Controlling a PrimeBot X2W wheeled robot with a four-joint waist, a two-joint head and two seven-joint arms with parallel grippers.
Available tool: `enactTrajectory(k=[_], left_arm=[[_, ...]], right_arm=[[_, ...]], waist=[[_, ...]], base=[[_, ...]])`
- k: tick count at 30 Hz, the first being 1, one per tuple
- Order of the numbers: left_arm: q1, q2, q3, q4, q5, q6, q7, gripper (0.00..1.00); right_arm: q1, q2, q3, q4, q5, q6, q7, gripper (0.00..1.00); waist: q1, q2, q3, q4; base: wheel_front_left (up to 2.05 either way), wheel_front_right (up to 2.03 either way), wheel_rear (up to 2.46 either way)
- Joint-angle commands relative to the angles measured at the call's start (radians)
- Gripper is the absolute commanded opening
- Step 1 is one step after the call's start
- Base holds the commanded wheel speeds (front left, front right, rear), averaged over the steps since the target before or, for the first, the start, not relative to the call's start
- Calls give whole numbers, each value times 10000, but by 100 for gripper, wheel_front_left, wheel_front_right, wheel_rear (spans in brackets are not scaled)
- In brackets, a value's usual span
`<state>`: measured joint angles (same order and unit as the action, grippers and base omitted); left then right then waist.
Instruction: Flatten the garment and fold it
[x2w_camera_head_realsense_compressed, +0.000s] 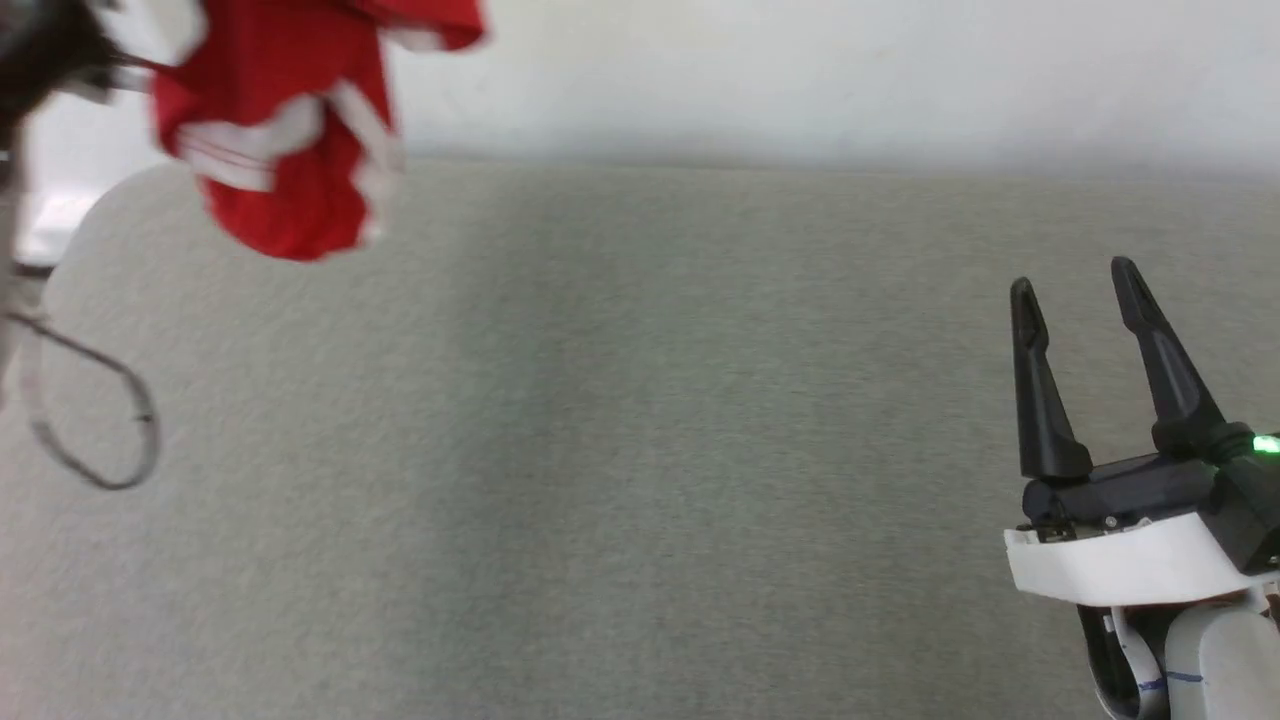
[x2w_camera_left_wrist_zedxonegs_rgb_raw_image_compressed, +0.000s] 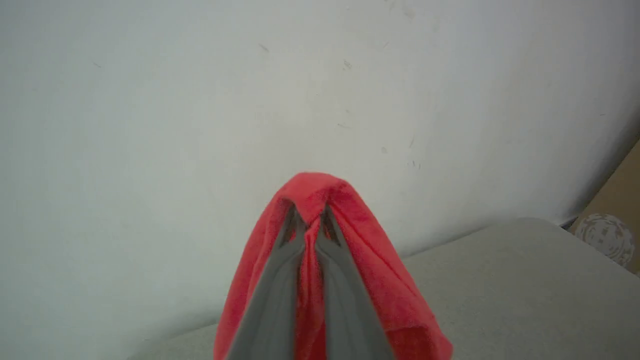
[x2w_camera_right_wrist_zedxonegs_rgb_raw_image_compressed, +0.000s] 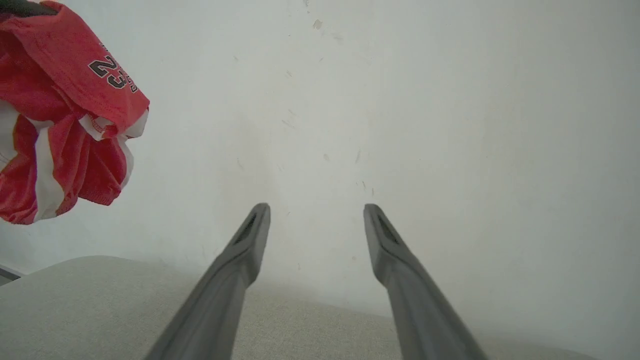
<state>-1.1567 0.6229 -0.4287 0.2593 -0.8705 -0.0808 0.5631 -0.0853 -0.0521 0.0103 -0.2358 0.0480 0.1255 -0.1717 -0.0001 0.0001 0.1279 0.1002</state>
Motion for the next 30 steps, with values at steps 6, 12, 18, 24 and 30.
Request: enactTrajectory(k=[6,12,18,24,30], left_arm=[[19,-891,-676,-507,-109,-10,105,0],[688,-1893,-1517,-1015,26,-204,-576,0],[2246,-2767,-2764,-977,650,-240,-1585,0],[4248,-3435,-3806,-225,950,-44,-2483,0],[5598,-3895,-4831,1066,1155,-42,-2681,0]], right_arm=[[105,17,-181,99,228,52,-233,100],[131,18,-599,73,217,52,-342,100],[250,18,-773,17,202,52,-357,100],[389,18,-750,-16,268,52,-303,100],[447,18,-710,-37,228,52,-182,100]], waist=[[1,-1,-210,-1150],[1,-1,-77,-1477],[1,-1,-59,-1630],[1,-1,-17,-1616],[1,-1,-48,-1394]], base=[[0,0,0],[0,0,0],[0,0,0],[0,0,0],[0,0,0]])
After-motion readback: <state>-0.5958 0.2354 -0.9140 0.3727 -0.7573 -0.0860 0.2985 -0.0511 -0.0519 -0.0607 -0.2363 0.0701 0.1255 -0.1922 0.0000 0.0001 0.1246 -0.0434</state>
